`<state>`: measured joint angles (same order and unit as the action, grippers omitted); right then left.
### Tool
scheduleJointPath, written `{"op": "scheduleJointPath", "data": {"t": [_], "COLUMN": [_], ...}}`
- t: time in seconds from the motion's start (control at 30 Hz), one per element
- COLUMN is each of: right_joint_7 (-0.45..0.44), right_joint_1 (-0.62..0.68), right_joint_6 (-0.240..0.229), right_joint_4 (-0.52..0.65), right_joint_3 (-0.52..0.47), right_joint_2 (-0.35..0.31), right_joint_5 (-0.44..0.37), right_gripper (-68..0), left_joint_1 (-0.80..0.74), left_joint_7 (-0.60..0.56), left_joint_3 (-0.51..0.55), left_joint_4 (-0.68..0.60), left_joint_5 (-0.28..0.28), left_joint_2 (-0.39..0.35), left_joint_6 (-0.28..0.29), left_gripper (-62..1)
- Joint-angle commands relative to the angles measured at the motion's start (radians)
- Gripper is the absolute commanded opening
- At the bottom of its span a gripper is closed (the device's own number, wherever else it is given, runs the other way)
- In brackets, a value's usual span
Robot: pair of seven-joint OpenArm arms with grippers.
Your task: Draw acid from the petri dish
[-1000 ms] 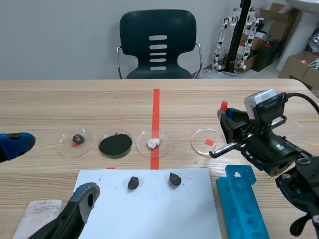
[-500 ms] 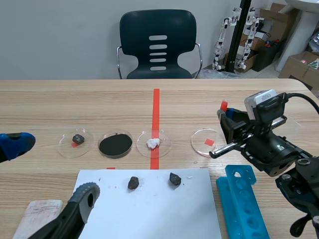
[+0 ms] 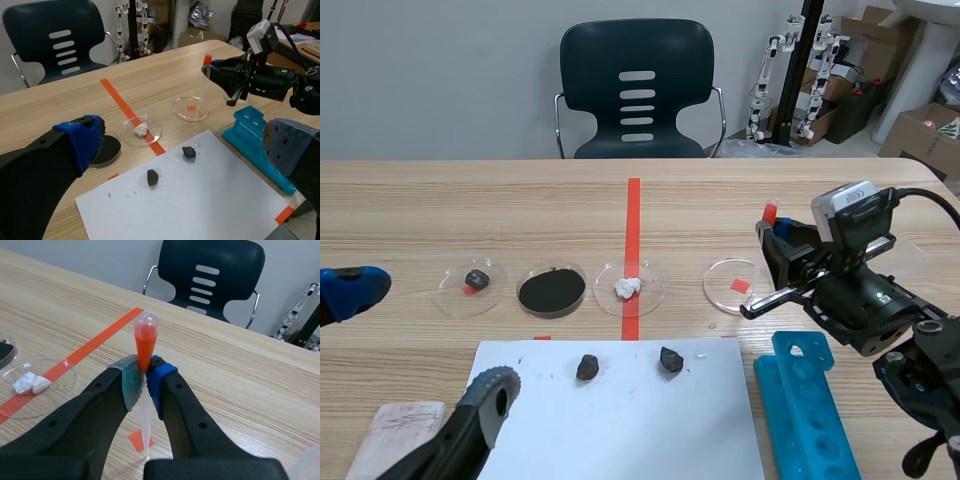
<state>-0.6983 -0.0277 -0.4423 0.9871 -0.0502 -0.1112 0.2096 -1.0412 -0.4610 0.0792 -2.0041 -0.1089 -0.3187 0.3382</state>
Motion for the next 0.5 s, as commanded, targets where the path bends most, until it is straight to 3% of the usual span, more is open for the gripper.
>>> {"op": "scheduleJointPath", "data": {"t": [0.0,0.47], "right_joint_7": [-0.015,-0.027], "right_joint_1": [-0.002,-0.002], "right_joint_6": [0.0,0.0], "right_joint_4": [0.002,0.002], "right_joint_3": [-0.001,-0.001], "right_joint_2": [-0.013,-0.013], "right_joint_5": [-0.015,-0.015], "right_gripper": [-66.4,-65.1], "left_joint_1": [-0.003,-0.003], "left_joint_7": [-0.013,-0.013], "left_joint_3": [-0.002,-0.002], "left_joint_4": [-0.006,-0.006], "left_joint_5": [-0.007,-0.007], "left_joint_2": [0.002,0.002], "left_joint_6": [0.002,0.002], "left_gripper": [1.4,1.4]}}
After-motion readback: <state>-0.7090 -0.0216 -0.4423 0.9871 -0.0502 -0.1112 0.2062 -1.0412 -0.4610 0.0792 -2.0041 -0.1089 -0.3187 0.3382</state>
